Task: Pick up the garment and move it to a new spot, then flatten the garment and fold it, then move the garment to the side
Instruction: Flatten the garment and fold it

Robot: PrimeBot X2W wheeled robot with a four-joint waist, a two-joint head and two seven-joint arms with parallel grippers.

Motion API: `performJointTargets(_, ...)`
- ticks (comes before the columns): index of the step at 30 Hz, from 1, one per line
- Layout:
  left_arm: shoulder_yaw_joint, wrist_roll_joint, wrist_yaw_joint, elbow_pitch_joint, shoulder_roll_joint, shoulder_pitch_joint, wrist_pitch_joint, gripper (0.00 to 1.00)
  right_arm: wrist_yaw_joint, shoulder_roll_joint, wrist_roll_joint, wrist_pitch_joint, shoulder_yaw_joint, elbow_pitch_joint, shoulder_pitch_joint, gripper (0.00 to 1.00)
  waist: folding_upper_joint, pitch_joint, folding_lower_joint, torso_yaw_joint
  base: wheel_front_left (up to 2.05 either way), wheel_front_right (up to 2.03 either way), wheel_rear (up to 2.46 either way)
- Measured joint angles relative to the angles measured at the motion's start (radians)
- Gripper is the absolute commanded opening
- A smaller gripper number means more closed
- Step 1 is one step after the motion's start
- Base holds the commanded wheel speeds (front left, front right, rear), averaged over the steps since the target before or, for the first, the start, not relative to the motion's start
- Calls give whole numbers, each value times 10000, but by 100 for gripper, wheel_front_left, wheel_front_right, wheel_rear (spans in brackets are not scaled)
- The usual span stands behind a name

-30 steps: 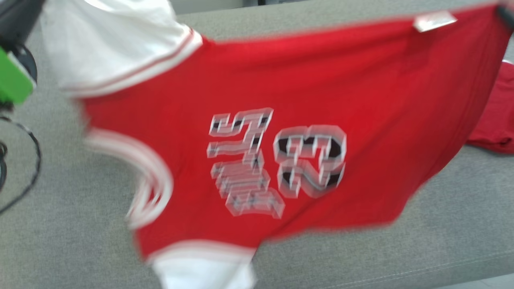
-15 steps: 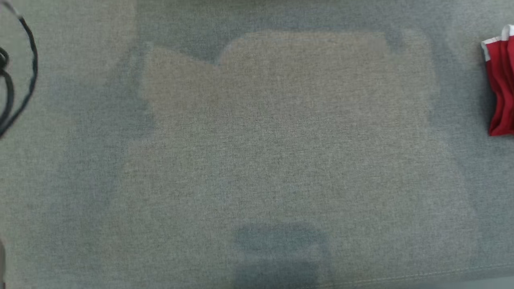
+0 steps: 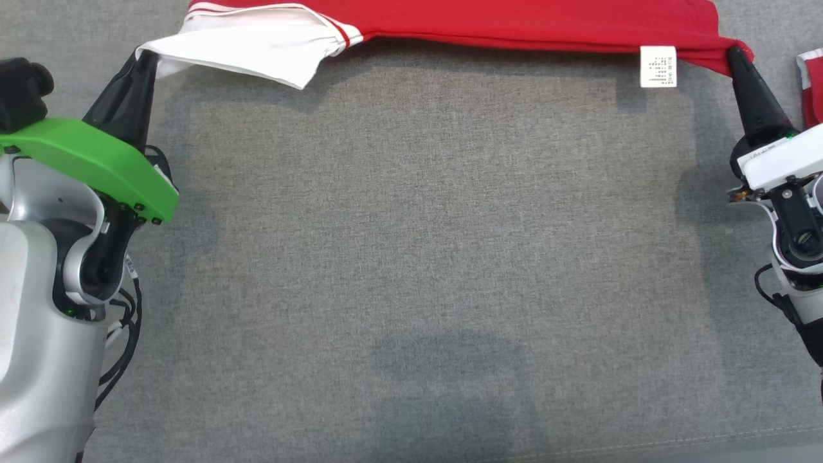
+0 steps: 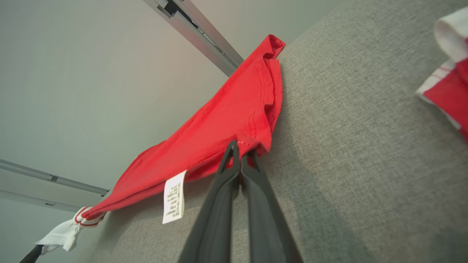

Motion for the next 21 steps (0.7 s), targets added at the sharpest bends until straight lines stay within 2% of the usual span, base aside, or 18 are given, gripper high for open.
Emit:
performJointTargets(5, 276, -4, -134, 127, 19, 371, -715, 0, 581, 272, 6, -330, 132, 525, 109, 0, 0, -398, 0, -47, 0, 0, 0)
performJointTargets(12, 332, 128, -144, -263, 19, 1646, -1538, 0, 1267, 184, -514, -763, 483, 989, 108, 0, 1, -1172, 0, -192, 0, 0, 0)
performJointTargets(16, 173, 290, -94, -439, -102, 2429, -1948, 0, 1503, -309, -1104, -803, 780, 1005, 240, 0, 0, -1564, 0, -228, 0, 0, 0)
performJointTargets(17, 54, 384, -40, -458, -282, 2845, -2134, 0, 1555, -539, -1329, -802, 961, 1032, 553, 0, 1, -1755, 0, -224, 0, 0, 0)
performJointTargets(21, 13, 600, 148, -483, -447, 3855, -2527, 0, 1592, -690, -1684, -788, 1438, 1103, 1250, 0, 1, -2126, 0, -185, 0, 0, 0)
